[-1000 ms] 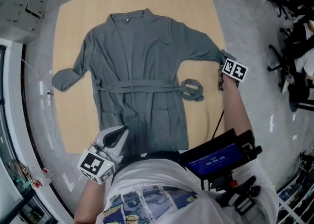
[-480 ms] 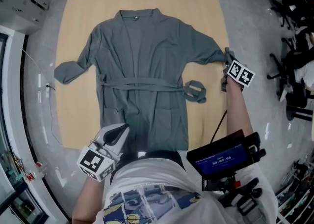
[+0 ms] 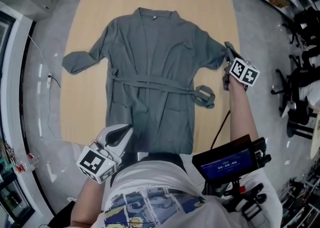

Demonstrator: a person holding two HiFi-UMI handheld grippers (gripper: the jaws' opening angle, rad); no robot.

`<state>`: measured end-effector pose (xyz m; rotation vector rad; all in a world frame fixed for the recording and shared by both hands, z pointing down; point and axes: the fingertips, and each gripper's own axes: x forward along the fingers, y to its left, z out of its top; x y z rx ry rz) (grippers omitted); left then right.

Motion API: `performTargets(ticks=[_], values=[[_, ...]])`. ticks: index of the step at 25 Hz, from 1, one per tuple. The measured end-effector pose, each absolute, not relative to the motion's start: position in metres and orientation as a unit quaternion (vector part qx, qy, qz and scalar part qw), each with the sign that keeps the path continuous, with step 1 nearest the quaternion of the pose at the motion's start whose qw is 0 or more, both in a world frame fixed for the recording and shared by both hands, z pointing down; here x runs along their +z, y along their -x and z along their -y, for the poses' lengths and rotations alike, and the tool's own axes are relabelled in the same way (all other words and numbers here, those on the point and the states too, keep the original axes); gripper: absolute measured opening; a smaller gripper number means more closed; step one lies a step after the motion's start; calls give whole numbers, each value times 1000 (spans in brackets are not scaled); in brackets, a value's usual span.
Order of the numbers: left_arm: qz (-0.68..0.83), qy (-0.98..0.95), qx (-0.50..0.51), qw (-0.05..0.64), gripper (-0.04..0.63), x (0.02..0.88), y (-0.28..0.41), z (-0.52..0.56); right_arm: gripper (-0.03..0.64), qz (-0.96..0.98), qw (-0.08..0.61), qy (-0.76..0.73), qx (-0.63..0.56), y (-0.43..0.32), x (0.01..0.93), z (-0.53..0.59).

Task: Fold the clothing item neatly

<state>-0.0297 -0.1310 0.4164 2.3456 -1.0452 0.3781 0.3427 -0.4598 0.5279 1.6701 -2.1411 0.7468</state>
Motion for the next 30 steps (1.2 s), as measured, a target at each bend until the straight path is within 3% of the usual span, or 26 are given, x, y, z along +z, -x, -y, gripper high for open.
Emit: performTargets(ticks=[30], values=[[536, -789, 75, 291, 8, 419, 156, 41, 18, 881, 253, -349, 193, 26, 542, 460]])
